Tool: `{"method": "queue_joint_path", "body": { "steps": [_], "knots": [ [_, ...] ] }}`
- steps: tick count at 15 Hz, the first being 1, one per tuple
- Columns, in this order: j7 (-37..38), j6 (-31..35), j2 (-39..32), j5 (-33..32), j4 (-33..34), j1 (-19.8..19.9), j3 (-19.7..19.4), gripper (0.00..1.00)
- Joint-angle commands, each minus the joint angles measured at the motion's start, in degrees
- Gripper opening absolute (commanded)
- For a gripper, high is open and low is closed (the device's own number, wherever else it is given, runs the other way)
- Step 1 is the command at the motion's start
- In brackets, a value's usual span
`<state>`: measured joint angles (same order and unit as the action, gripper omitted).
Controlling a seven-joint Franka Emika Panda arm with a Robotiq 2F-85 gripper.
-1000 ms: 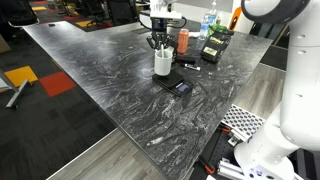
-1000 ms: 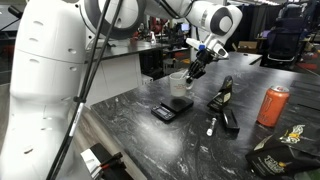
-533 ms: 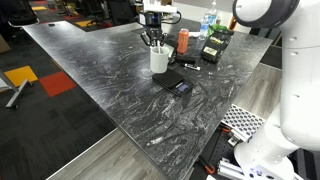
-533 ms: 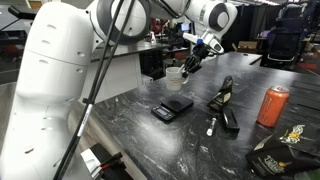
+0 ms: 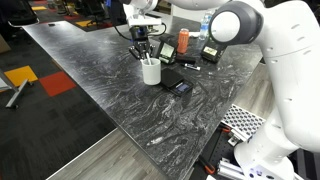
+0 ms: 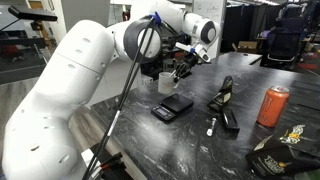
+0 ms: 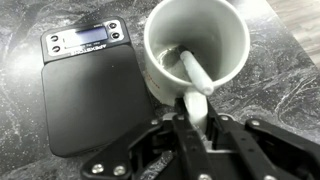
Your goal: Pick up the cup and put it on the table
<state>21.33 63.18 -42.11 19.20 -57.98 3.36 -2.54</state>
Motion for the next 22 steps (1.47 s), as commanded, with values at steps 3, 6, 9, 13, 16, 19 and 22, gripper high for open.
{"method": "queue_joint_path", "body": {
  "steps": [3,6,9,13,16,19,22],
  "knots": [
    [-4.87,-3.73,-3.93,-5.13,7.36,-2.61,1.24,0.04],
    [-8.09,-1.92,-2.34,-7.57,5.99,-4.74,1.40,0.04],
    [-10.81,-1.25,-1.92,-7.73,5.62,-5.89,1.73,0.04],
    [-16.10,2.29,-1.09,-9.54,4.33,-7.16,1.22,0.04],
    [-19.47,6.36,-0.30,-10.74,2.36,-7.08,1.09,0.04],
    [-21.31,8.82,0.01,-10.70,0.98,-6.94,1.10,0.04],
    [-22.50,8.03,-0.10,-10.91,0.28,-7.02,1.06,0.42]
  ]
}}
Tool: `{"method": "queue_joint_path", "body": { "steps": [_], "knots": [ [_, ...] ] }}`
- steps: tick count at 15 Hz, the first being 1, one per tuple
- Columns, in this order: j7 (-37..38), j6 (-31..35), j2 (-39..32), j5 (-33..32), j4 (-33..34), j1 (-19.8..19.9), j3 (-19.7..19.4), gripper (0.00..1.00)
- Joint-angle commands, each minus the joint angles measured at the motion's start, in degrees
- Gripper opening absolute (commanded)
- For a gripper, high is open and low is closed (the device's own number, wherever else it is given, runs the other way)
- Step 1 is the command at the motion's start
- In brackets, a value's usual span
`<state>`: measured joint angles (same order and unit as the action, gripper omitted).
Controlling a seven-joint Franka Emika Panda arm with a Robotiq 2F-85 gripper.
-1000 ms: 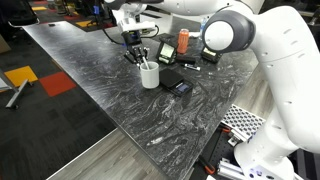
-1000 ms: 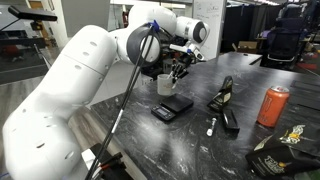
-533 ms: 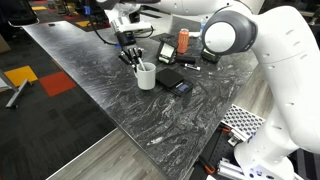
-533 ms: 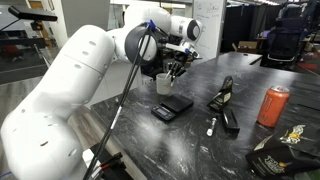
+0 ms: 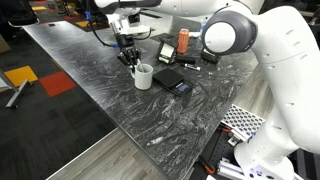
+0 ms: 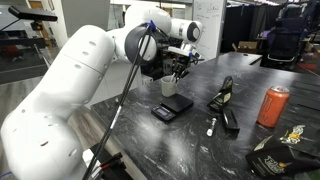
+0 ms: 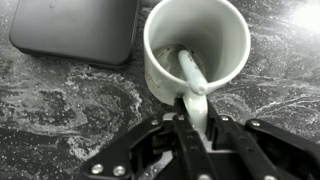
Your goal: Pick up the cup and put it on the table
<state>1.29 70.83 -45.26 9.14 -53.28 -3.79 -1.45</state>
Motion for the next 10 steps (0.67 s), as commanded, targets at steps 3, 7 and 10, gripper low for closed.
{"method": "queue_joint_path", "body": {
  "steps": [3,7,10],
  "knots": [
    [-3.20,-0.51,3.12,-1.19,-4.32,0.03,-0.19,0.62],
    [-4.54,2.92,4.69,-3.96,-4.52,-0.55,-1.13,0.90],
    [-4.89,10.70,9.09,-8.69,-6.83,-1.61,-1.80,1.00]
  ]
}}
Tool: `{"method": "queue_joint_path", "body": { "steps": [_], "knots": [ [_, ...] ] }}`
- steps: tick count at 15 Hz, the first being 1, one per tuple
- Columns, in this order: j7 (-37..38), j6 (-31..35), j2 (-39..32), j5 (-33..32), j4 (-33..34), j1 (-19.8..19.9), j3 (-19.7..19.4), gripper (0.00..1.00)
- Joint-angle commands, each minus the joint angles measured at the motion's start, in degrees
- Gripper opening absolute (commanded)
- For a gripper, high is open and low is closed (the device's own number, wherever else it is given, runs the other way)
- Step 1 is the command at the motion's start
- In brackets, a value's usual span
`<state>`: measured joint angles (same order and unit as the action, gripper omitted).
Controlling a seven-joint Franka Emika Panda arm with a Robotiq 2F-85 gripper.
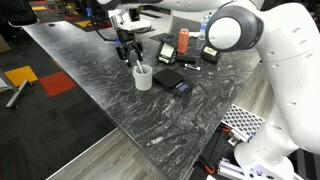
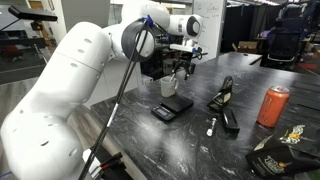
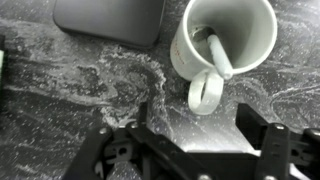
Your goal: Pick up the cup and put it on the table
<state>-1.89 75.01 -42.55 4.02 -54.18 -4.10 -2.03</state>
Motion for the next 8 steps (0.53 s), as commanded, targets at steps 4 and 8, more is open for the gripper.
{"method": "queue_joint_path", "body": {
  "steps": [4,8],
  "knots": [
    [-0.47,19.08,13.51,-6.75,-11.29,-1.86,-0.80,1.00],
    [3.39,30.10,20.11,-5.59,-18.60,-1.48,-0.64,1.00]
  ]
}}
